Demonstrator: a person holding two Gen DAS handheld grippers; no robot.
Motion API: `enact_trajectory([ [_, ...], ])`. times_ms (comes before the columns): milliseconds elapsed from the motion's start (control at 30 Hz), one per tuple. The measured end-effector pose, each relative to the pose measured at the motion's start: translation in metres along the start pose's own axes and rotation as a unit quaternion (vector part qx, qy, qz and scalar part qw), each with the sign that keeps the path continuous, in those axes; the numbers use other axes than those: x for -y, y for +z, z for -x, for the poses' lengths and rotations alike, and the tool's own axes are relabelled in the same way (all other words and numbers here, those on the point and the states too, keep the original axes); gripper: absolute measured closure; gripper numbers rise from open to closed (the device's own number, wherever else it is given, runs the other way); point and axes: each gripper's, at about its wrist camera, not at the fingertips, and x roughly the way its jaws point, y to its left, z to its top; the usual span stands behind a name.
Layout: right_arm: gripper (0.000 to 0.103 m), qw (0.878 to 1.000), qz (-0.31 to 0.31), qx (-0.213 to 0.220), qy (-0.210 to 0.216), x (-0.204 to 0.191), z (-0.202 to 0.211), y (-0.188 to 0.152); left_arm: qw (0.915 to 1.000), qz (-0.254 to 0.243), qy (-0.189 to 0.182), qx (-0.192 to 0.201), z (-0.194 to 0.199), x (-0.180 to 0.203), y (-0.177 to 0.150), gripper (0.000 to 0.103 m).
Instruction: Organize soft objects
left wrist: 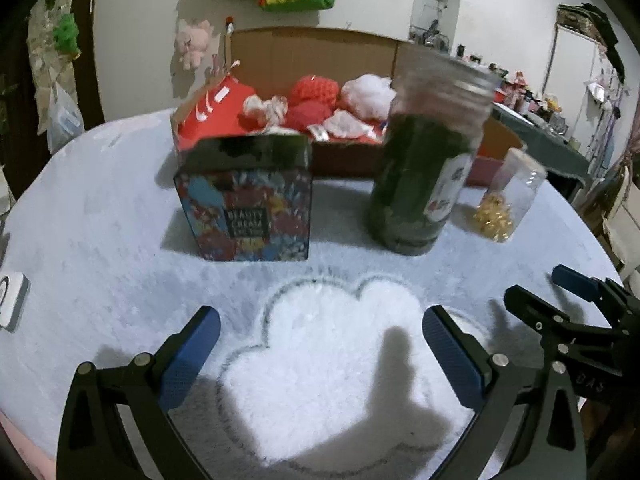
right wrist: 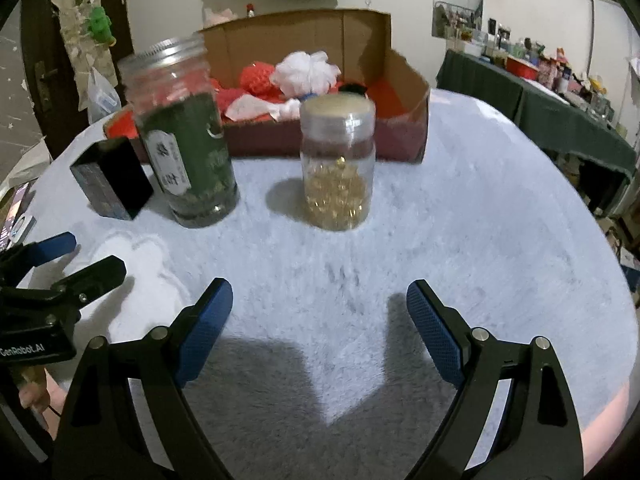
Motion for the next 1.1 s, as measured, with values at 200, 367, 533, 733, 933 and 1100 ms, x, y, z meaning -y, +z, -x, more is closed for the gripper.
enact_trajectory([
  [200, 0.014, 1.0, 0.001, 0.002, -0.014, 0.005, -0.007, -0.002, 0.9996, -0.012, 0.025, -0.005, -0.008, 0.004, -0.005, 0.0],
  [367, 0.013, 1.0, 0.0, 0.005, -0.015, 0.007, -0.008, -0.003, 0.9993, -0.011, 0.034, -0.008, -0.012, 0.006, -0.002, 0.0],
  [533, 0.012, 1.0, -0.003, 0.008, -0.015, 0.007, -0.008, -0.003, 0.9991, -0.009, 0.04, -0.007, -0.012, 0.007, -0.003, 0.0],
  [733, 0.012, 1.0, -0.007, 0.008, -0.016, 0.009, -0.008, -0.003, 0.9991, -0.004, 0.042, -0.01, -0.014, 0.005, 0.0, 0.0],
  [933, 0.012, 1.0, -0.006, 0.008, -0.017, 0.01, -0.008, -0.004, 0.999, -0.003, 0.044, -0.011, -0.015, 0.005, 0.001, 0.0],
  [1100, 0.012, 1.0, -0.006, 0.008, -0.017, 0.01, -0.008, -0.004, 0.999, -0.003, 0.044, -0.01, -0.015, 0.005, 0.001, 0.0],
])
